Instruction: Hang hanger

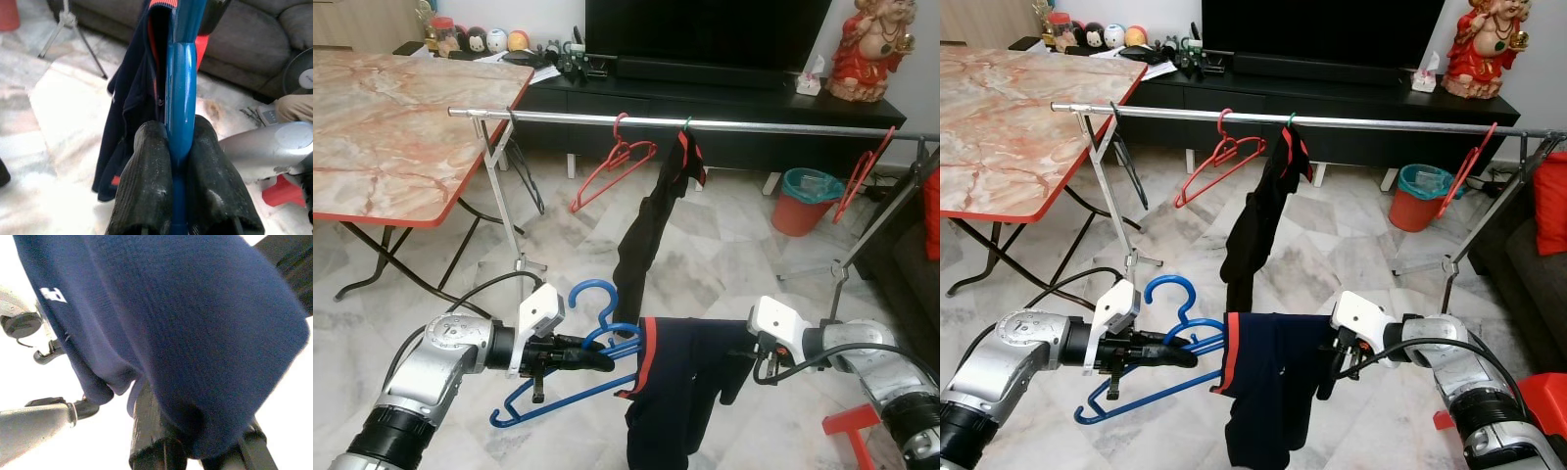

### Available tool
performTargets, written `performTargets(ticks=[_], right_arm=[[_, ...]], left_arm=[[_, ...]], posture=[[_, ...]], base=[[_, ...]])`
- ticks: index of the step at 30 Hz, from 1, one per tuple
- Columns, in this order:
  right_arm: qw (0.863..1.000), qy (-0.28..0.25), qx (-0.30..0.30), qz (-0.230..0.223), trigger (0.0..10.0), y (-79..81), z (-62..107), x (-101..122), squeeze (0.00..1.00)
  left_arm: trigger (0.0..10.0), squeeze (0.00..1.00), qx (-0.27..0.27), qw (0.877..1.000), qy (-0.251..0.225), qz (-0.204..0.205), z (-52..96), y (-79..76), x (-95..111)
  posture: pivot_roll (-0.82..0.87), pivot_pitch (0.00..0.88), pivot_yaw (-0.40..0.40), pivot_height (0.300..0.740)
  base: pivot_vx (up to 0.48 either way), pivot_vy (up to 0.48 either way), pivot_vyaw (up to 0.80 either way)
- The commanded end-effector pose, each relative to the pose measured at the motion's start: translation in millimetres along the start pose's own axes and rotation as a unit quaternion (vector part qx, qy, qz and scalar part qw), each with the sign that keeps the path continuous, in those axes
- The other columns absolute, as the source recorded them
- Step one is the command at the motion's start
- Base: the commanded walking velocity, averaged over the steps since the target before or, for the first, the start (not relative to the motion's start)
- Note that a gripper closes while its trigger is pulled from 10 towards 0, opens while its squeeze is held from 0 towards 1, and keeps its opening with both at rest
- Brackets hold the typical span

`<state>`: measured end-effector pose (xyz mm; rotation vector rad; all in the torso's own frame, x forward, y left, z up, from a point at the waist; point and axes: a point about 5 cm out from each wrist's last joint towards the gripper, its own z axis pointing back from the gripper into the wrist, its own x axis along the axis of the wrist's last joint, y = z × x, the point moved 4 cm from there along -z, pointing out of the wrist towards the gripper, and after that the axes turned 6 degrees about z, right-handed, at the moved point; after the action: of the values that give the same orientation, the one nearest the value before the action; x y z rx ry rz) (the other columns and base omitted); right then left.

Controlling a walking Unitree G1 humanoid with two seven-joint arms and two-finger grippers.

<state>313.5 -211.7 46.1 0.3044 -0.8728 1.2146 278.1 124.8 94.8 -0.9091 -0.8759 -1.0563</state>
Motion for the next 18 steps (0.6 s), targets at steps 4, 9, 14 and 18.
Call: performTargets(ticks=[4, 9, 14, 18], right_arm=[[1.000, -0.004, -0.016, 0.008, 0.0, -9.3, 8.8, 3, 0.00], [1.000, 0.007, -0.017, 0.012, 0.0, -9.0, 9.4, -1, 0.00], [0.999, 0.030, -0.021, 0.009, 0.0, -7.1, 9.1, -11, 0.00], [0.999, 0.038, -0.032, 0.004, 0.0, -7.6, 9.2, -15, 0.00]], left_arm=[[0.0, 0.00, 0.041, 0.998, 0.023, -0.028, 5.5, 11.6, -4], [0.0, 0.00, 0.093, 0.994, 0.038, -0.031, 13.1, 26.6, -15], [1.5, 0.00, 0.175, 0.983, 0.052, -0.014, 26.7, 45.6, -38], [4.4, 0.00, 0.202, 0.978, 0.056, -0.001, 33.3, 49.7, -50]], posture=[[-0.08, 0.000, -0.104, 0.740], [-0.08, 0.000, -0.103, 0.740], [-0.08, 0.000, -0.100, 0.740], [-0.08, 0.000, -0.100, 0.740]], base=[[0.000, 0.000, 0.00], [0.000, 0.000, 0.00], [0.000, 0.000, 0.00], [0.000, 0.000, 0.00]])
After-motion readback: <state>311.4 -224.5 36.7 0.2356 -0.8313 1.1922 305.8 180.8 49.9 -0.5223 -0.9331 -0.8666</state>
